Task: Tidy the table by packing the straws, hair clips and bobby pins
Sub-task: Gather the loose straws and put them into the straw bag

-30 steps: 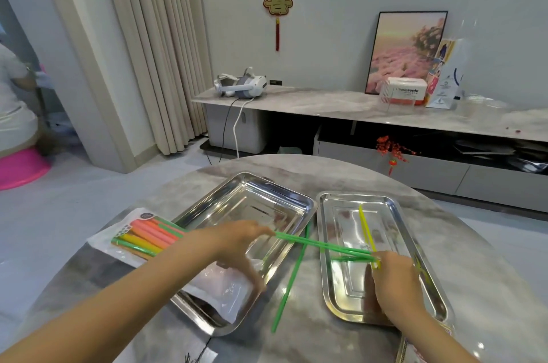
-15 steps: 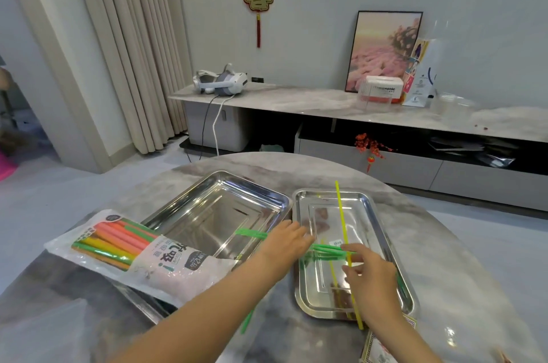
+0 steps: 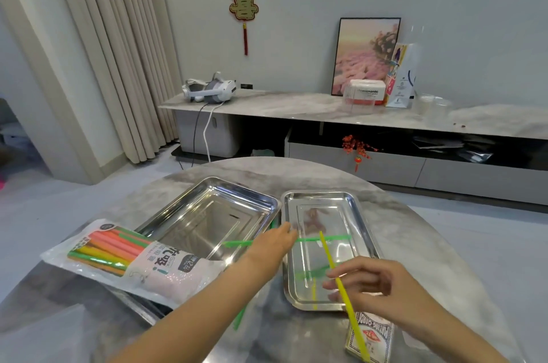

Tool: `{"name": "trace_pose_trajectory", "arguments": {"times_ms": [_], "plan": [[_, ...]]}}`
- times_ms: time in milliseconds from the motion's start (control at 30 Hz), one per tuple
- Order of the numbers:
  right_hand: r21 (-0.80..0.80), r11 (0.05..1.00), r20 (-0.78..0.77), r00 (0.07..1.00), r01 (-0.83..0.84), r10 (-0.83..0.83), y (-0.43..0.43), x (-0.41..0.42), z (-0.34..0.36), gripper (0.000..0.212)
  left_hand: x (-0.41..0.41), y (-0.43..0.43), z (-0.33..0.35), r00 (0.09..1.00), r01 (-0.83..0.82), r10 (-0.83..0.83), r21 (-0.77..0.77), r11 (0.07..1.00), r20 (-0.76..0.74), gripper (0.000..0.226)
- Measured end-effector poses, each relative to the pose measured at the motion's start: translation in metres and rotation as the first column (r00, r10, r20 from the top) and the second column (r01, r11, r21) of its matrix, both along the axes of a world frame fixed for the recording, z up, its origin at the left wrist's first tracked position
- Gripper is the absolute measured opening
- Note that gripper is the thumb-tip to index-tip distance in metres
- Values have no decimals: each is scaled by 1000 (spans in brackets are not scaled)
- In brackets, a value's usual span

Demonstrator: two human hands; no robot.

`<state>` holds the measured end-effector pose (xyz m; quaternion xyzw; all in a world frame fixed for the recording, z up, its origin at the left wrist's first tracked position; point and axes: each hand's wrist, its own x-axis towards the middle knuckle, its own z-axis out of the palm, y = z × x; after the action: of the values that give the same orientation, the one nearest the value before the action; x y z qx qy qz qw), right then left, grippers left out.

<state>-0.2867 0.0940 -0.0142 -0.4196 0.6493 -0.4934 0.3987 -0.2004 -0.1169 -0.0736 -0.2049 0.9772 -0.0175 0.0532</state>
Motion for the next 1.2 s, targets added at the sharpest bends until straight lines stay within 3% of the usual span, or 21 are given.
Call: {"name": "trace_pose_trajectory", "arguments": {"times_ms": [133, 233, 300, 367, 433, 567, 667, 767, 867, 967, 1033, 1200], "plan": [[-101, 991, 239, 969, 93, -66, 15, 4, 16, 66, 17, 1, 12, 969, -64, 96, 142, 988, -228, 51], [-150, 971, 243, 959, 185, -146, 13, 14, 24, 70, 31, 2, 21, 869, -100, 267, 382, 919, -415, 30], [-136, 968, 215, 960, 212, -180, 6, 23, 23, 55, 45, 19, 36, 776, -14, 457, 713, 701, -435, 19], [-84, 966, 251, 944, 243, -215, -5, 36, 18, 32, 64, 46, 50, 748, 115, 586, 931, 347, -311, 17], [5, 964, 311, 916, 265, -254, -19, 52, 6, 22, 84, 71, 53, 745, 186, 636, 978, 91, -201, 16], [178, 943, 389, 861, 281, -329, -39, 83, -28, 20, 114, 104, 33, 638, 202, 770, 961, -188, 17, 20], [226, 931, 177, 928, 286, -328, -48, 106, -51, 24, 136, 115, 16, 542, 140, 834, 968, -208, 101, 14], [172, 959, 44, 971, 225, -236, -56, 123, -66, 30, 158, 116, 5, 529, 85, 845, 987, -139, 74, 13], [139, 978, -111, 984, 158, -143, -64, 134, -75, 28, 178, 111, 5, 504, 22, 857, 990, -136, 107, 19], [151, 963, -426, 894, 221, -138, -74, 134, -88, 25, 186, 101, 5, 421, 0, 899, 991, -135, 122, 15], [183, 947, -558, 821, 263, -120, -82, 135, -92, 16, 191, 96, 7, 377, -6, 920, 993, -115, 109, 14], [226, 859, -612, 753, 460, -242, -111, 142, -98, 17, 201, 83, 17, 346, -6, 936, 998, -69, 67, 12]]}}
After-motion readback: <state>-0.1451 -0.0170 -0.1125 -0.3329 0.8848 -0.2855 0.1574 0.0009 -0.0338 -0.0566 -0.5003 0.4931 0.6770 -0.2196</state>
